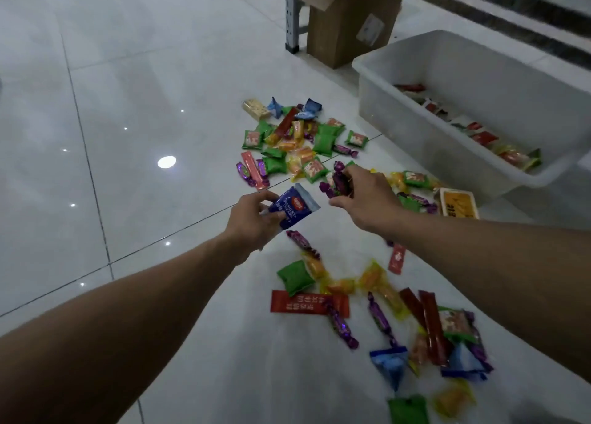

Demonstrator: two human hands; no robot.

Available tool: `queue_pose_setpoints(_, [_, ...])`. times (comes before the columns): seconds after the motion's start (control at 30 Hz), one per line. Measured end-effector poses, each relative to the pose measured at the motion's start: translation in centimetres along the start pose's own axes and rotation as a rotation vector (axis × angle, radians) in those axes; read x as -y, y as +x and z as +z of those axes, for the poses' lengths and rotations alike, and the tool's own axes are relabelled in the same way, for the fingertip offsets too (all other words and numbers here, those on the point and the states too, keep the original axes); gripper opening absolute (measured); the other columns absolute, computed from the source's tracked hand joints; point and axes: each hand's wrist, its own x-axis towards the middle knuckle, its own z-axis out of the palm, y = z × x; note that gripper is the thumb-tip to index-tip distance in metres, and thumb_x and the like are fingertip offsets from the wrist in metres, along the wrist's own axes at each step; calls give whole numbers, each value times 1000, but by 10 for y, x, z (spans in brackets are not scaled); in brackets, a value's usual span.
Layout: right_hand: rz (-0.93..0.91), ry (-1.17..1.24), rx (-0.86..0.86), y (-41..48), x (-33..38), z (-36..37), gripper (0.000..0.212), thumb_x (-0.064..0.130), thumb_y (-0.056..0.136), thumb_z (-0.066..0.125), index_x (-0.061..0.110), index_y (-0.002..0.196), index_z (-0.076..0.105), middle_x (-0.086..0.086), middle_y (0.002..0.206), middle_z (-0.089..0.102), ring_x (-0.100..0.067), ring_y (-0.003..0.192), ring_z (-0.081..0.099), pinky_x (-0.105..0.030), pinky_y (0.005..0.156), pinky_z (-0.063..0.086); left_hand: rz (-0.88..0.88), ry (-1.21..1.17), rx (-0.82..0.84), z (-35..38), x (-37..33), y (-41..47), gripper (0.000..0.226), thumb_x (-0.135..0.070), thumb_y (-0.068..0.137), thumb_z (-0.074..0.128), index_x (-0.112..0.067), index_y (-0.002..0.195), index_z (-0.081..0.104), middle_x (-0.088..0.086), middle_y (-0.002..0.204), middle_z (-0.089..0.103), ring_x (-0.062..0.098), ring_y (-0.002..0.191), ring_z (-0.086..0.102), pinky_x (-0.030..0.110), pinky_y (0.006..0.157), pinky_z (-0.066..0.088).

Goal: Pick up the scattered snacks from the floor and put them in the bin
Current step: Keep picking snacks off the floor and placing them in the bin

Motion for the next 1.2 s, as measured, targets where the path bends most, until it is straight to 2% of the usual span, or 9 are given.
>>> queue_pose_setpoints(0.17, [12,50,-96,5,-32,-48,40,31,81,76,13,111,55,-9,106,64,-27,90,61,-34,75,51,57,-48,-20,33,-51,8,18,-12,89,64,-20,105,61,11,105,60,25,87,62,46,69,59])
queue_pose_setpoints(0.3, [38,108,-179,13,-59,-83,34,32,81,76,14,103,57,-5,98,64,-25,86,60,-32,72,47,105,-9,-20,62,-94,24,23,-14,88,65,-19,111,63,11,108,60,29,88,63,52,69,58])
queue_pose_setpoints(0.5, [146,164,-355,34,-105,-132,39,33,87,69,14,118,53,-8,114,62,-29,103,58,-38,83,49,68,-158,23,113,-160,58,29,-9,85,69,-14,113,62,16,114,62,32,90,67,42,66,59])
queue_pose_setpoints(0.63, [350,287,-502,48,-153,-159,35,30,85,70,13,112,56,-10,112,63,-32,104,59,-37,81,46,75,-274,-39,154,-204,76,18,-4,84,69,-14,96,62,18,96,66,30,80,64,34,66,52])
queue_pose_setpoints(0.73, [431,313,-518,54,-183,-172,31,28,86,70,12,110,57,-10,110,64,-30,102,59,-34,80,44,93,-271,12,189,-229,84,19,-2,85,67,-8,102,62,15,87,63,23,66,60,29,58,51])
queue_pose_setpoints(0.87, [425,271,-552,60,-210,-185,32,29,88,68,13,113,56,-9,113,64,-30,109,57,-38,87,46,63,-283,41,229,-244,101,25,-6,84,70,-11,107,62,19,99,67,33,85,65,38,67,54])
queue_pose_setpoints(0.97, [453,295,-593,61,-227,-188,32,31,90,64,13,115,51,-10,115,62,-31,109,57,-39,83,45,61,-254,21,253,-259,114,23,-9,86,68,-14,108,62,13,102,67,28,90,66,39,75,56])
queue_pose_setpoints(1.1, [498,286,-637,63,-245,-194,34,32,93,60,14,118,46,-10,120,60,-32,110,56,-41,85,46,73,-231,15,282,-280,132,32,-13,89,65,-13,121,61,7,108,65,19,89,66,27,63,55])
queue_pose_setpoints(1.2, [499,268,-616,65,-256,-198,34,32,94,58,14,120,45,-10,120,60,-32,110,57,-41,87,49,72,-231,9,299,-289,142,26,-12,92,61,-15,118,60,2,99,61,14,78,61,21,53,47])
